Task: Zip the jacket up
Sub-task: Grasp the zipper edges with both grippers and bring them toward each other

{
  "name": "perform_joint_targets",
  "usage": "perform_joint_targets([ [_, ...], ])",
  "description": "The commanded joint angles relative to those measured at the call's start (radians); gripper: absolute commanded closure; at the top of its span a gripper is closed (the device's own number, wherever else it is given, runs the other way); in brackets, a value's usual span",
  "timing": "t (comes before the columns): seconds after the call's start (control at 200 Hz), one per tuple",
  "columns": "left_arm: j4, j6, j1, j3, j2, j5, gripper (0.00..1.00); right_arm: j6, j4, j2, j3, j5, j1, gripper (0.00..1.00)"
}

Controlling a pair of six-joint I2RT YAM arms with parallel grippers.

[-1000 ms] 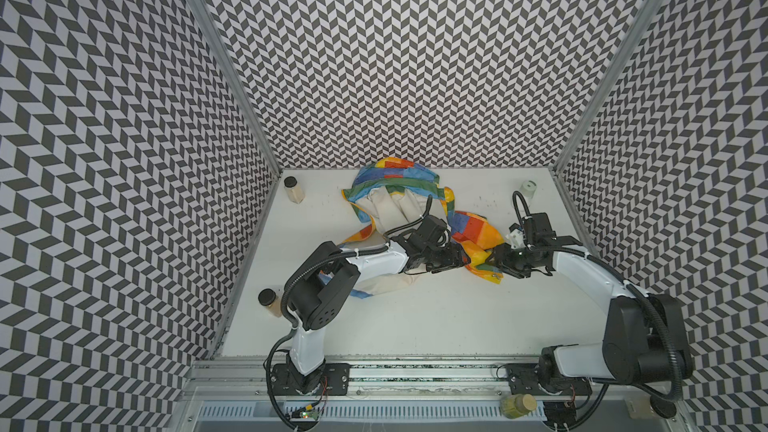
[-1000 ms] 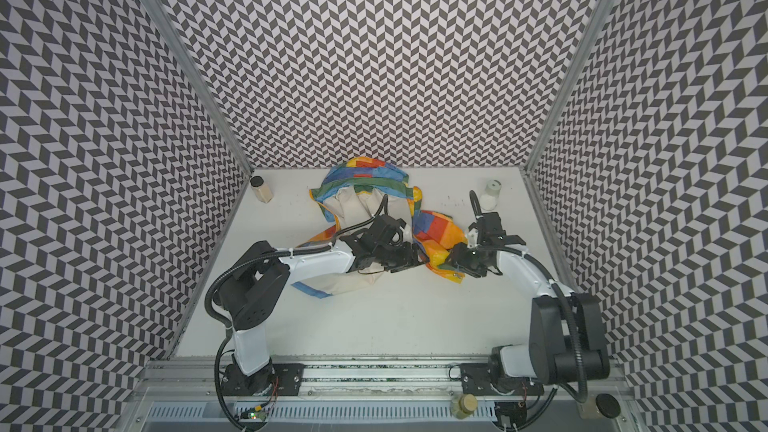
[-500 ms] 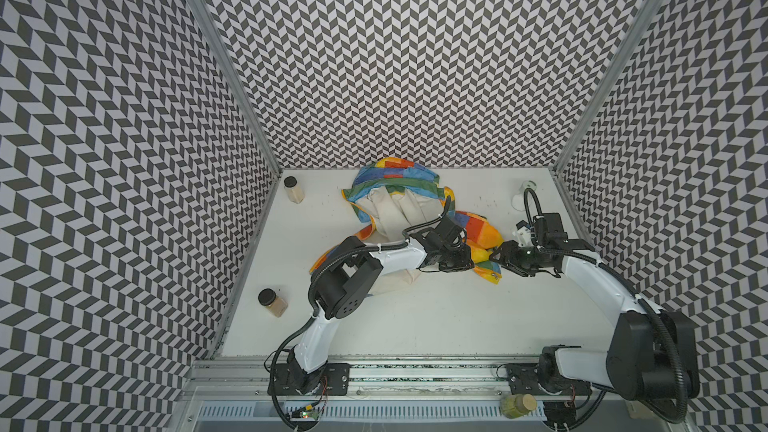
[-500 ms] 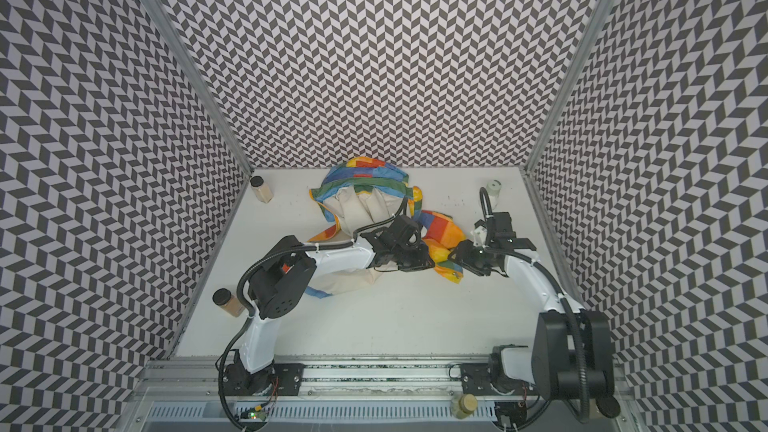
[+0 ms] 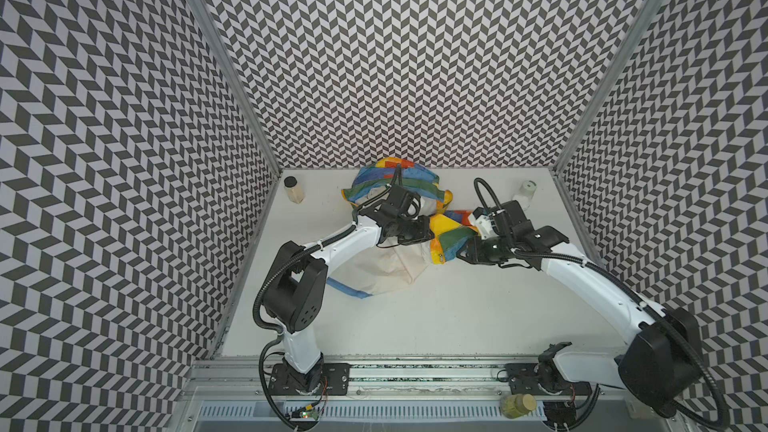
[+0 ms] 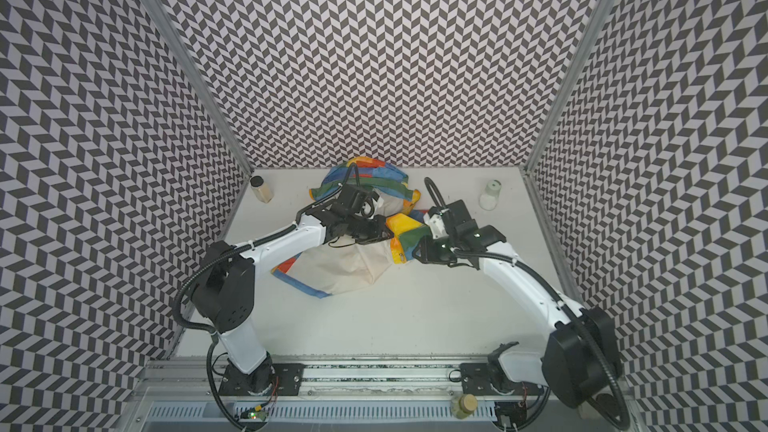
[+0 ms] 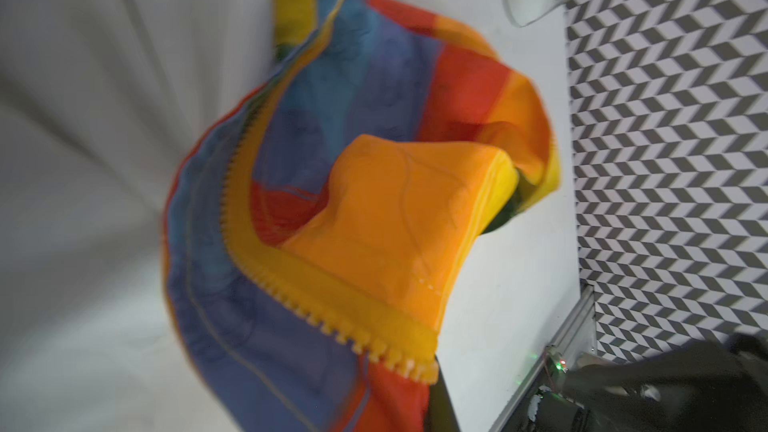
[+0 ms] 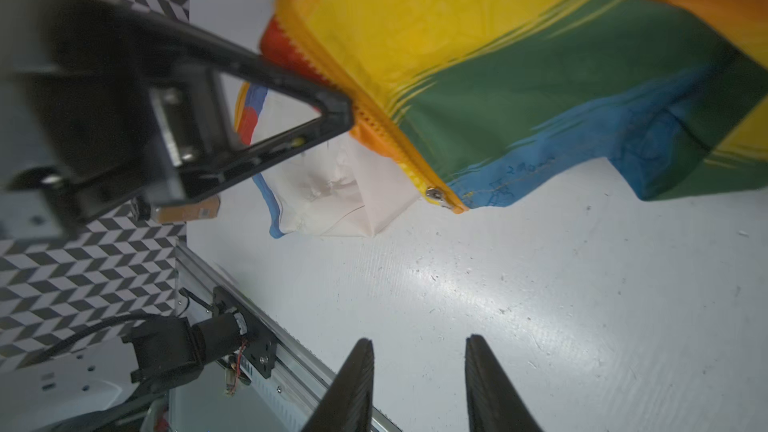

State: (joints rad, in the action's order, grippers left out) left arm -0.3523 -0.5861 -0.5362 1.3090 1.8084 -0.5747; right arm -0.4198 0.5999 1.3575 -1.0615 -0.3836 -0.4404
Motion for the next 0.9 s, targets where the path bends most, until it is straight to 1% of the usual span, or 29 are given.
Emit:
perform_joint_targets([
  [0.0, 0.004, 0.005, 0.069, -0.049, 0.065, -0.04, 0.99, -0.009, 0.002, 0.099, -0.053, 0.09, -0.077, 0.66],
  [0.085, 0.065, -0.042, 0.114, -0.051, 0.095, -0.06, 0.98, -0.009, 0.002, 0.189, -0.103, 0.134, -0.126, 0.66],
  [0.175, 0.123, -0.08, 0.138, -0.036, 0.122, -0.08, 0.97, -0.003, 0.019, 0.29, -0.171, 0.143, -0.147, 0.66],
  [0.325, 0.132, -0.1, 0.152, 0.029, 0.174, -0.1, 0.96, 0.023, 0.052, 0.425, -0.278, 0.178, -0.163, 0.67],
  [0.406, 0.137, -0.103, 0.159, 0.047, 0.187, -0.11, 0.93, 0.041, 0.079, 0.48, -0.331, 0.196, -0.169, 0.68],
  [0.576, 0.171, -0.118, 0.168, 0.043, 0.189, -0.133, 0.91, 0.065, 0.102, 0.546, -0.409, 0.23, -0.178, 0.68],
  [0.656, 0.19, -0.129, 0.173, 0.036, 0.189, -0.147, 0.92, 0.068, 0.117, 0.577, -0.44, 0.254, -0.178, 0.7],
  [0.891, 0.259, -0.175, 0.187, 0.016, 0.186, -0.191, 0.9, 0.057, 0.1, 0.633, -0.468, 0.295, -0.178, 0.72],
])
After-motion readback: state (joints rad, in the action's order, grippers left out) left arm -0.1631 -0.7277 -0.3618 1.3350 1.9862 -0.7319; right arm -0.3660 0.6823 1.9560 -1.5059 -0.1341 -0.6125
